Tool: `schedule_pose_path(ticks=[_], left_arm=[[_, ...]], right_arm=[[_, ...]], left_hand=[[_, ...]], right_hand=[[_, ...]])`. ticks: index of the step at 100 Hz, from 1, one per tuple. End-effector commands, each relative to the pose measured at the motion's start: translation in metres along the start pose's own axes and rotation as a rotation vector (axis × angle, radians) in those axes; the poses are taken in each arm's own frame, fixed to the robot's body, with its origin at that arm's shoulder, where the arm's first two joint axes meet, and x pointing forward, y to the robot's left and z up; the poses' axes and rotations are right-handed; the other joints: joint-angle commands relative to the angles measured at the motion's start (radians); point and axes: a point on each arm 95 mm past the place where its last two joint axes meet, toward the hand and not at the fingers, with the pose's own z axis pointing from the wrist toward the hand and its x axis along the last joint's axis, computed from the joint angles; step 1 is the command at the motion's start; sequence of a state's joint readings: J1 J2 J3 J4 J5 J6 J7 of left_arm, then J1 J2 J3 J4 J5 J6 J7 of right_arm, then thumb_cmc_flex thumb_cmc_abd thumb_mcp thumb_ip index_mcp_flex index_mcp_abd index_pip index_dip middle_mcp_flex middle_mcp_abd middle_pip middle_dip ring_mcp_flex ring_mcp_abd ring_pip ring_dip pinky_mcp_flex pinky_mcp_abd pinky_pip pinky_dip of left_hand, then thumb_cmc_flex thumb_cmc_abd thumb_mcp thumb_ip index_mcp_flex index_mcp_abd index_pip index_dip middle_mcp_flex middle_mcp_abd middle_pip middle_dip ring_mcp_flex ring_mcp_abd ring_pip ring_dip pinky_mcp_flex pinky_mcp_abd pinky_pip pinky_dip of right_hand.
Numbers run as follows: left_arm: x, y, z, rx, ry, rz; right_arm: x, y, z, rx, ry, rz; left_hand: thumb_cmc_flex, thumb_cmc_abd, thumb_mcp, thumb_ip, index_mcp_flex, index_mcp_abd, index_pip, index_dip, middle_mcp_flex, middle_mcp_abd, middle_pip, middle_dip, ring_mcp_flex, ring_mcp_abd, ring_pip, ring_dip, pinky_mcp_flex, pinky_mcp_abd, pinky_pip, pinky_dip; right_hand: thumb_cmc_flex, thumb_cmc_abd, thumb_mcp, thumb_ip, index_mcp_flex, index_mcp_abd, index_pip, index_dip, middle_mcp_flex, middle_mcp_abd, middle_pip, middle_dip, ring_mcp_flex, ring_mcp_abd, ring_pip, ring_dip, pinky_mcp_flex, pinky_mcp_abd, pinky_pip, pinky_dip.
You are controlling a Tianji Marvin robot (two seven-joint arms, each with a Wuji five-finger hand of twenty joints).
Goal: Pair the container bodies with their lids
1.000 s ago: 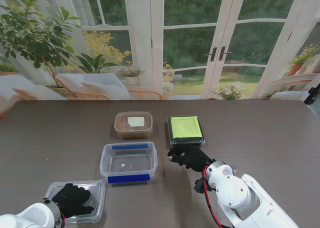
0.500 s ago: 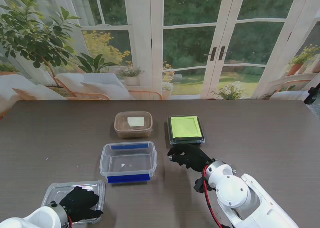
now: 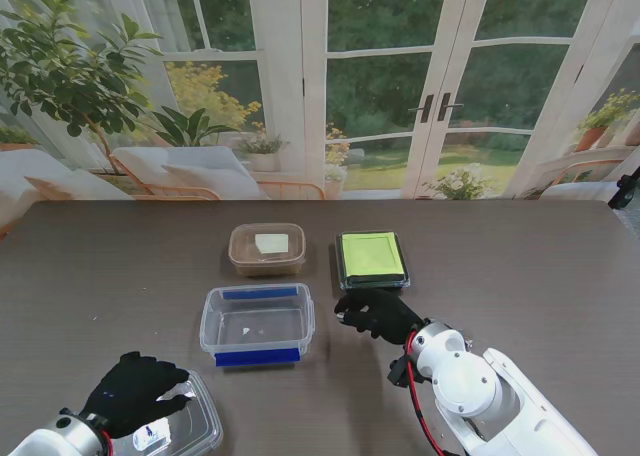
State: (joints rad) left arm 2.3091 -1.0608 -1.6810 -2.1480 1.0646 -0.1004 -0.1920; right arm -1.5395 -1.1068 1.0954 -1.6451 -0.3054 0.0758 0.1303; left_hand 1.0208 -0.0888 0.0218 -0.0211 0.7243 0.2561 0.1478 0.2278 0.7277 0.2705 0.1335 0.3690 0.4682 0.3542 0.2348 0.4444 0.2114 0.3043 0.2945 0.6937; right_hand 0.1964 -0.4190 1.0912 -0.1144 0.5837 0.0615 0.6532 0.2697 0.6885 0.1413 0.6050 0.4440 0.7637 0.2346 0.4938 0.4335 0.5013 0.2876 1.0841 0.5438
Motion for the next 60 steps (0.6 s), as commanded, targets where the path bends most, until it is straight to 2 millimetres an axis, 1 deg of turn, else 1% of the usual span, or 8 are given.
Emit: schedule_pose_path(ticks=[1,14,26,35,39,41,43,60], left_arm=[[-0.002,0.009,-0.007,-0.016,-0.043,-0.023],[-0.006,0.019,-0.016,-0.015,-0.112,-0.078],[-0.005,0.032,-0.012,-0.06,-0.121,-0.113],[-0.004,0.041,-0.005,-0.105,-0.111,-0.107],[-0.004,0.043,-0.001,-0.115,-0.107,-0.108],[-0.004,0.043,0.001,-0.118,-0.106,-0.108],[-0.004,0.044,0.002,-0.122,-0.104,-0.108],[-0.002,0.047,0.012,-0.136,-0.097,-0.116]], right_arm=[[0.002,-0.005,-0.001,0.022,0.008,0.001],[0.003,-0.006,-0.001,0.024,0.009,0.001],[0.004,-0.008,-0.002,0.03,0.015,0.0],[0.005,-0.01,-0.003,0.035,0.019,-0.002],[0.005,-0.01,-0.003,0.037,0.02,-0.002],[0.005,-0.01,-0.004,0.038,0.02,-0.002],[0.005,-0.01,-0.004,0.039,0.02,-0.002],[0.005,-0.011,-0.004,0.041,0.019,-0.002]], left_hand=[[0.004,0.054,-0.014,0.022,0.021,0.0,0.003,0.007,0.03,0.02,0.003,0.013,0.008,0.023,0.014,0.012,0.001,0.024,0.019,0.024],[0.008,0.055,-0.013,0.023,0.027,0.012,0.004,0.009,0.031,0.034,0.001,0.019,0.004,0.037,0.017,0.022,-0.021,0.03,0.052,0.044],[0.007,0.059,-0.015,0.024,0.023,0.014,0.0,0.009,0.031,0.038,-0.002,0.023,0.002,0.04,0.013,0.026,-0.053,0.023,0.109,0.051],[0.005,0.061,-0.018,0.024,0.018,0.013,-0.002,0.01,0.027,0.033,-0.002,0.024,0.002,0.035,0.012,0.027,-0.088,0.013,0.187,0.033],[0.006,0.061,-0.017,0.025,0.016,0.016,-0.004,0.009,0.026,0.035,-0.002,0.025,0.0,0.035,0.011,0.027,-0.105,0.01,0.224,0.015],[0.005,0.061,-0.019,0.024,0.014,0.014,-0.004,0.01,0.024,0.035,-0.003,0.025,-0.003,0.032,0.009,0.026,-0.118,0.008,0.255,-0.017],[0.006,0.062,-0.019,0.024,0.013,0.016,-0.004,0.009,0.023,0.034,-0.003,0.024,-0.004,0.032,0.009,0.026,-0.122,0.006,0.262,-0.026],[0.005,0.064,-0.019,0.025,0.011,0.02,-0.005,0.009,0.02,0.035,-0.004,0.025,-0.009,0.033,0.006,0.025,-0.14,0.002,0.28,-0.039]], right_hand=[[-0.023,0.022,-0.069,0.024,-0.004,-0.002,-0.009,-0.004,0.013,0.016,-0.017,0.0,-0.014,-0.003,0.002,-0.002,-0.246,0.015,-0.013,0.021],[-0.022,0.022,-0.069,0.024,-0.003,-0.003,-0.008,-0.004,0.014,0.018,-0.017,0.0,-0.013,-0.004,0.002,-0.002,-0.245,0.015,-0.013,0.022],[-0.023,0.021,-0.069,0.024,-0.005,-0.002,-0.009,-0.004,0.013,0.018,-0.017,0.0,-0.012,-0.004,0.003,-0.002,-0.244,0.015,-0.012,0.022],[-0.023,0.022,-0.069,0.024,-0.004,-0.003,-0.008,-0.004,0.014,0.016,-0.017,0.0,-0.011,-0.002,0.003,-0.001,-0.243,0.015,-0.011,0.022],[-0.023,0.022,-0.069,0.024,-0.004,-0.003,-0.008,-0.004,0.013,0.015,-0.017,0.0,-0.012,-0.003,0.003,-0.002,-0.243,0.015,-0.011,0.022],[-0.024,0.022,-0.069,0.024,-0.004,-0.003,-0.008,-0.004,0.015,0.015,-0.016,0.0,-0.011,-0.006,0.003,-0.002,-0.242,0.015,-0.011,0.022],[-0.023,0.023,-0.069,0.024,-0.004,-0.003,-0.008,-0.004,0.014,0.016,-0.017,0.0,-0.012,-0.004,0.003,-0.002,-0.243,0.015,-0.011,0.022],[-0.023,0.023,-0.07,0.024,-0.004,-0.003,-0.008,-0.004,0.015,0.016,-0.016,0.0,-0.011,-0.003,0.003,-0.002,-0.243,0.015,-0.011,0.022]])
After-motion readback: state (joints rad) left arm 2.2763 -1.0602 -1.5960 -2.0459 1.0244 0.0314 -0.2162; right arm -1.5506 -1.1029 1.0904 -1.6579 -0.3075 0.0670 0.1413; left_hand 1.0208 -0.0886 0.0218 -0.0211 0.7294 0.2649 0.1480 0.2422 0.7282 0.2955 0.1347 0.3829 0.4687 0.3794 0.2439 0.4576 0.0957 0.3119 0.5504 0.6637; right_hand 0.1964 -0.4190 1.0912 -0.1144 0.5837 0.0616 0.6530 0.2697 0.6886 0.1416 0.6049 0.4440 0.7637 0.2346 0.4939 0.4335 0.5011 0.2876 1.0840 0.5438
